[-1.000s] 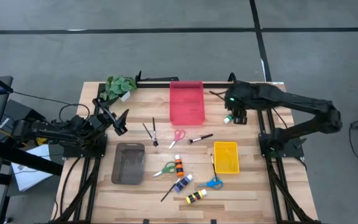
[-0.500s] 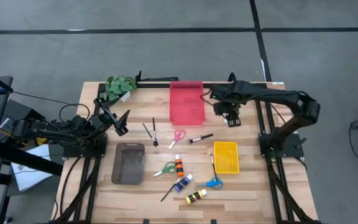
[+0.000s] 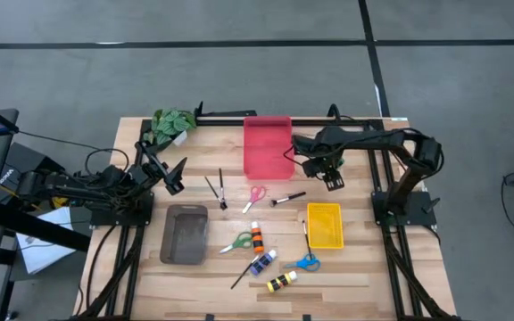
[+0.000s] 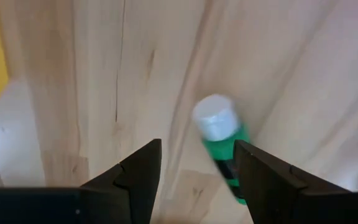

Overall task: Pick & Place Paint Supplies
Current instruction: Put the green paint bottle into the yellow bin

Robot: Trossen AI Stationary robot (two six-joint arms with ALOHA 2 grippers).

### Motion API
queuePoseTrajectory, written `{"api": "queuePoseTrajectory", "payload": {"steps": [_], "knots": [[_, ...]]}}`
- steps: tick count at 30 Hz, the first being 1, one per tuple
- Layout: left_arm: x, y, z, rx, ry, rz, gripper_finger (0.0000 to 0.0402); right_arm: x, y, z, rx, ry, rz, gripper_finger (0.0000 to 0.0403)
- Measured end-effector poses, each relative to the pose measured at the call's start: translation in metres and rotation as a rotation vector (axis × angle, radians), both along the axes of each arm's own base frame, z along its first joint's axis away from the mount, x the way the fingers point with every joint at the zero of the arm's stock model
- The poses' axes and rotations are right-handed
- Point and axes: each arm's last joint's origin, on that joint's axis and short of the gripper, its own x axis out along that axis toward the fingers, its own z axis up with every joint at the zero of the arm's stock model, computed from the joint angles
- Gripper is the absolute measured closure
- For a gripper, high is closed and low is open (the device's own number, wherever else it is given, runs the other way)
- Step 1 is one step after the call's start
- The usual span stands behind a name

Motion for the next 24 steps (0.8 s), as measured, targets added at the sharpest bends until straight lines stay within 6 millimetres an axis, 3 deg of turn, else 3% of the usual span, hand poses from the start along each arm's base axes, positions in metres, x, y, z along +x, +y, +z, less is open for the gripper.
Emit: {"api": "queuePoseTrajectory", "payload": {"steps": [4,12,24], "knots": [[0.0,0.0,0.0,-0.002,-0.005,-0.021,0.0104,-0.002,0.003,-0.009,-0.02,-0.005,-0.007,0.0207],[0.0,-0.001,0.0,0.008,-0.006,-0.034,0.0104,0.0,0.006,0.0,-0.107,-0.138,-0.017,0.0207],[0.0,-0.001,0.0,0.003,-0.007,-0.037,0.0104,-0.028,0.019,-0.011,-0.188,-0.29,-0.071,0.0207]]}}
